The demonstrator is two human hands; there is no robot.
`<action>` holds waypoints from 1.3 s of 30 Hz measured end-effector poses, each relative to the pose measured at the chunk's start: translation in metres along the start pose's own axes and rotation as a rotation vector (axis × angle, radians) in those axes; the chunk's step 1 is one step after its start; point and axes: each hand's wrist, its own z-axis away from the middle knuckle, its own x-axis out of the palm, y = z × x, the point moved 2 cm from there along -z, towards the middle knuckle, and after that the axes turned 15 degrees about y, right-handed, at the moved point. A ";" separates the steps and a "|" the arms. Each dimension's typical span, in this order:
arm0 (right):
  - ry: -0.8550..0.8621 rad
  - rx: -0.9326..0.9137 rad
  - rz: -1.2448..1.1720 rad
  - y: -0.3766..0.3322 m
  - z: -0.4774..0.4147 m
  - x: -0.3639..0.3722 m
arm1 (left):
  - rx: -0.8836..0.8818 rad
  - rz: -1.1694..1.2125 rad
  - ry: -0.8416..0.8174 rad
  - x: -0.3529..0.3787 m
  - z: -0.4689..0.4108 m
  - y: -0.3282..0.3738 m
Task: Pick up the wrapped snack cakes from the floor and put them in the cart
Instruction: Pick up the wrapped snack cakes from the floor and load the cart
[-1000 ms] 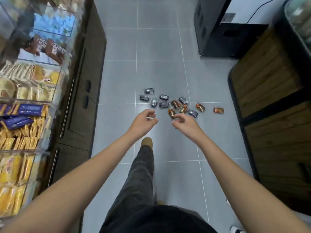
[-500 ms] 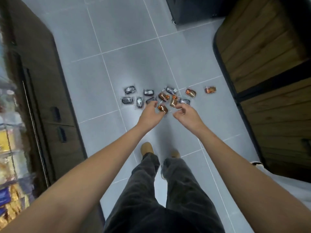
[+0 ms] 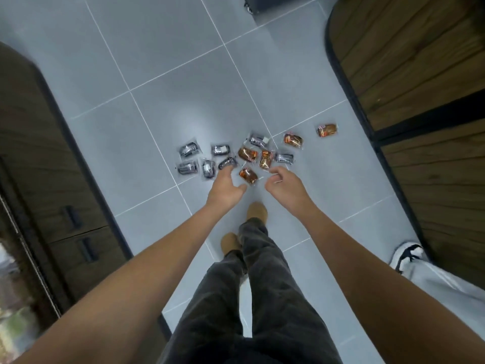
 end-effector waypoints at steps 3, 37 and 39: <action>-0.006 0.013 0.011 0.002 -0.038 0.017 | 0.006 0.030 0.054 0.012 -0.040 -0.002; 0.204 -0.169 0.674 0.348 -0.396 0.370 | 0.218 -0.611 0.194 0.320 -0.422 -0.333; 0.206 -0.156 0.657 0.340 -0.394 0.364 | 0.201 -0.632 0.162 0.312 -0.418 -0.327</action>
